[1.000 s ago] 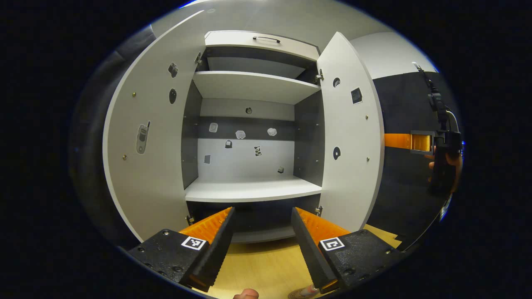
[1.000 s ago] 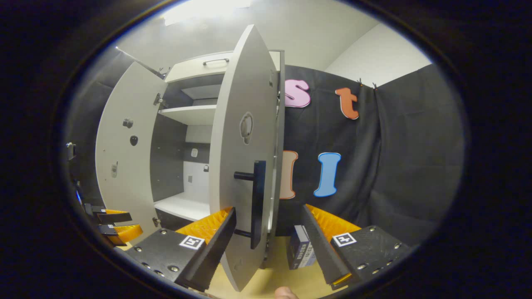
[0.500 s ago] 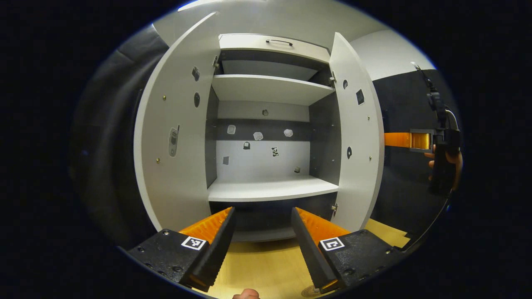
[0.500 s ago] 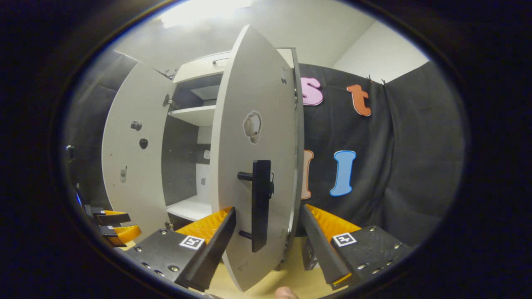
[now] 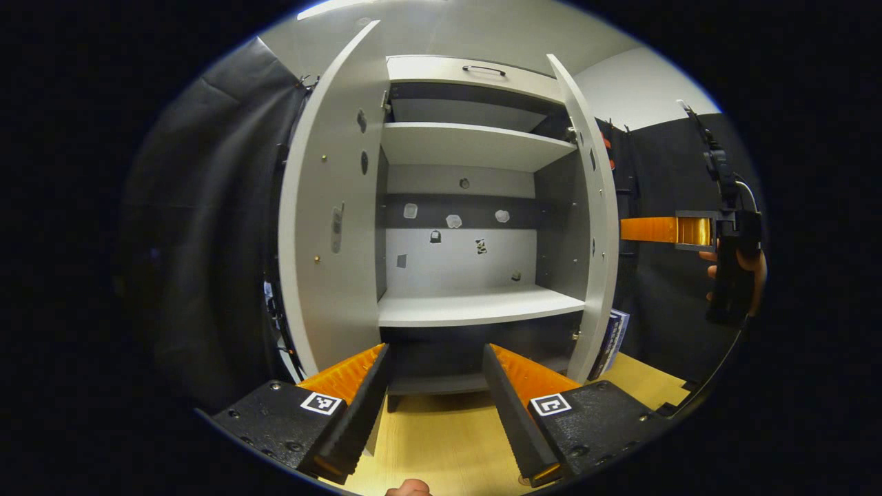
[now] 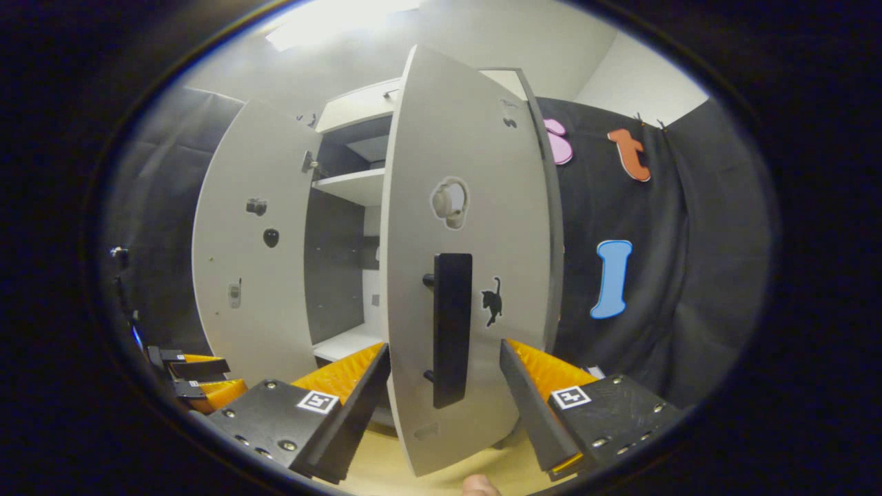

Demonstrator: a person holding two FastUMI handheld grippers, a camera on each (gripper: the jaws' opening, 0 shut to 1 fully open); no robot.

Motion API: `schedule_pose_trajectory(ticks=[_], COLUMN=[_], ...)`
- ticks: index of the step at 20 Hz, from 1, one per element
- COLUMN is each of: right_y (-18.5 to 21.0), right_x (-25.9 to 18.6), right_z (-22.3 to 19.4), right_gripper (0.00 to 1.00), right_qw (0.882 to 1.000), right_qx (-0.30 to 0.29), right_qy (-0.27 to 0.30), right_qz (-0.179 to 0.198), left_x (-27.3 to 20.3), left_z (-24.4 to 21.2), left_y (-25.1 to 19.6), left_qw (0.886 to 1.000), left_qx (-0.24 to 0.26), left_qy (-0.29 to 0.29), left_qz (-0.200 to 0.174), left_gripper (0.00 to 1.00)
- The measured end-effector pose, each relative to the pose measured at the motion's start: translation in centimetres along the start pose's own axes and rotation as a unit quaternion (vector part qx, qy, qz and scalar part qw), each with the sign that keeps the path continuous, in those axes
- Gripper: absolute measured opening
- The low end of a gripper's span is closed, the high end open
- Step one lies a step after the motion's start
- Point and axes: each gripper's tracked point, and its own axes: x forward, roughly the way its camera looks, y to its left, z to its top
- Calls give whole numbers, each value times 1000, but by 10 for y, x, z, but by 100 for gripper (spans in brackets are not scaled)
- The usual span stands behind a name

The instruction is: Grasp the bottle in the cabinet with the left hand and place it on the coaster, then close the right door with the right hand and the left door with the left hand.

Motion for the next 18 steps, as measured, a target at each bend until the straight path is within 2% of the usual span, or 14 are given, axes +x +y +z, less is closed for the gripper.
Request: schedule_pose_trajectory(ticks=[3,4,7,8,9,10,12,18], right_y=[7,8,10,10,10,10,9,12], right_x=[3,2,3,4,4,3,4,4], right_z=[-3,-5,-4,-4,-4,-5,-5,-12], right_gripper=[96,93,96,92,96,92,96,96], right_qw=[1000,1000,1000,1000,1000,1000,1000,1000], right_qx=[7,10,16,16,16,16,15,9], right_qy=[4,5,4,3,3,4,3,10], right_qz=[8,9,7,6,5,4,2,0], left_x=[-4,-6,-11,-11,-11,-12,-12,-11], left_z=[-4,-5,-7,-8,-8,-9,-7,-5], left_y=[13,16,25,28,30,32,35,43], left_qw=[1000,1000,1000,1000,1000,1000,999,999], left_qx=[-2,-1,-3,-4,-5,-5,-2,2], left_qy=[4,6,7,7,8,9,6,4], left_qz=[15,19,26,27,29,30,34,32], left_gripper=[84,84,84,84,84,84,84,84])
